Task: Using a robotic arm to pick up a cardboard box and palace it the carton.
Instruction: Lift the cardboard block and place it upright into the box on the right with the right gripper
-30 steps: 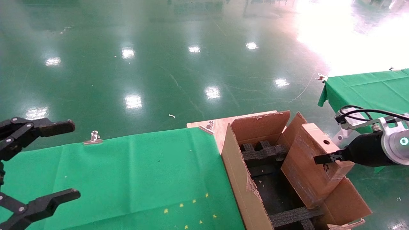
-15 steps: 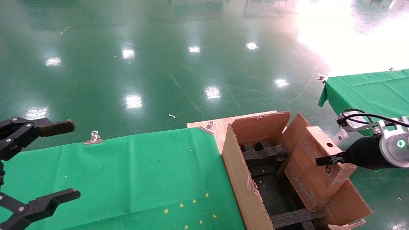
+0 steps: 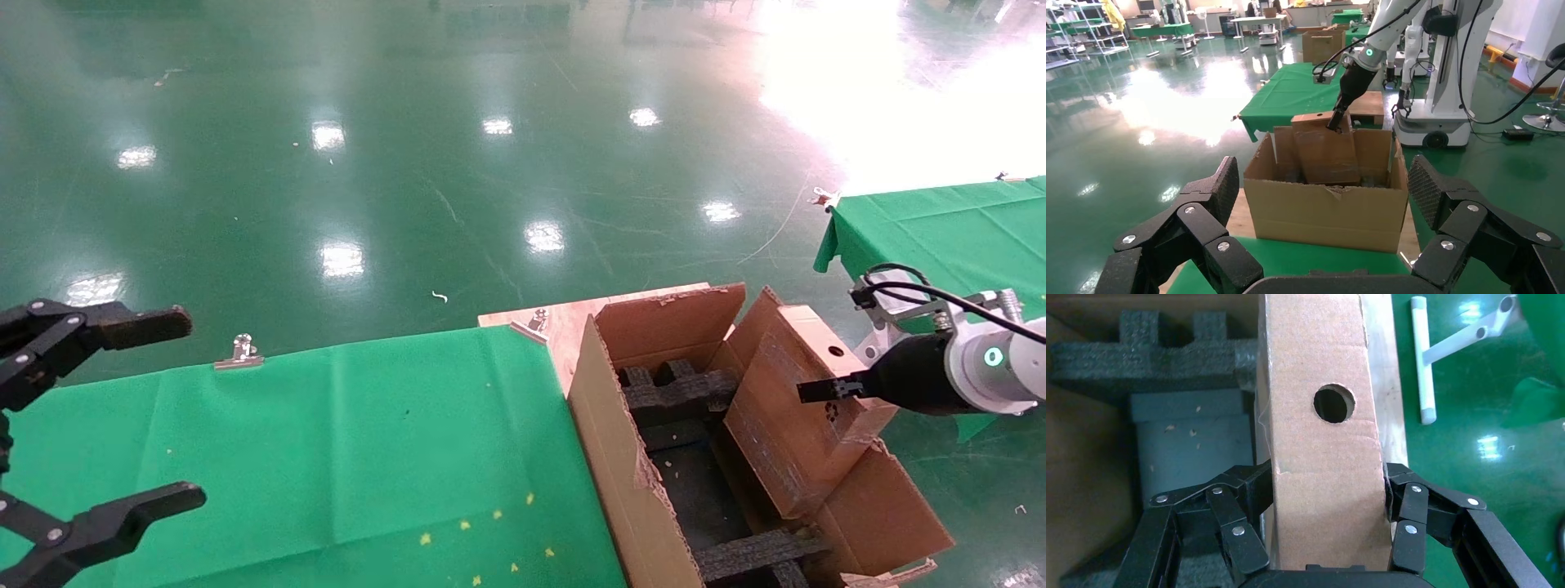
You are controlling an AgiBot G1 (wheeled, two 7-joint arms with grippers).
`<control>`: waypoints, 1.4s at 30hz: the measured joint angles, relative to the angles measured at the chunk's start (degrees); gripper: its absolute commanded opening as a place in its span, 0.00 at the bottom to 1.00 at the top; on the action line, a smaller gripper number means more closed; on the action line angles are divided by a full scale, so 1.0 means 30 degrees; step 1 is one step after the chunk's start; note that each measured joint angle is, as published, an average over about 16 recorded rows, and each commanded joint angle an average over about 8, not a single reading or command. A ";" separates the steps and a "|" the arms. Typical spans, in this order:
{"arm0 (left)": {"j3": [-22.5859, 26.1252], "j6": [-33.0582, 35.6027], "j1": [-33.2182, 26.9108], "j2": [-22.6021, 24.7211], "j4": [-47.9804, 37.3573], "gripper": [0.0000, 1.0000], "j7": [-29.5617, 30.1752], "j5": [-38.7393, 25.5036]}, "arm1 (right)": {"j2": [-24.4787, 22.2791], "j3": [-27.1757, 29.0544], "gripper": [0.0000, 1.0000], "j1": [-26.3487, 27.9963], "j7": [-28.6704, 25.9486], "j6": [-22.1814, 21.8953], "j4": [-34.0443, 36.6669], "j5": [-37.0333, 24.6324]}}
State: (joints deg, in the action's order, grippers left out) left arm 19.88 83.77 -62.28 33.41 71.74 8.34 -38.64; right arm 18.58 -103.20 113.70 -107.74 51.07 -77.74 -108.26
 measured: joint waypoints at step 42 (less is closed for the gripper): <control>0.0006 -0.0002 -0.0001 -0.0002 0.0000 1.00 -0.0003 0.0004 | 0.2436 -0.1487 0.00 -0.5106 -0.6897 -0.3973 0.0051 -0.5858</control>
State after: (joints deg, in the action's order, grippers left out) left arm 19.90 83.76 -62.28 33.40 71.74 8.33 -38.63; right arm 25.89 -107.66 98.38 -128.43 39.15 -77.59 -125.84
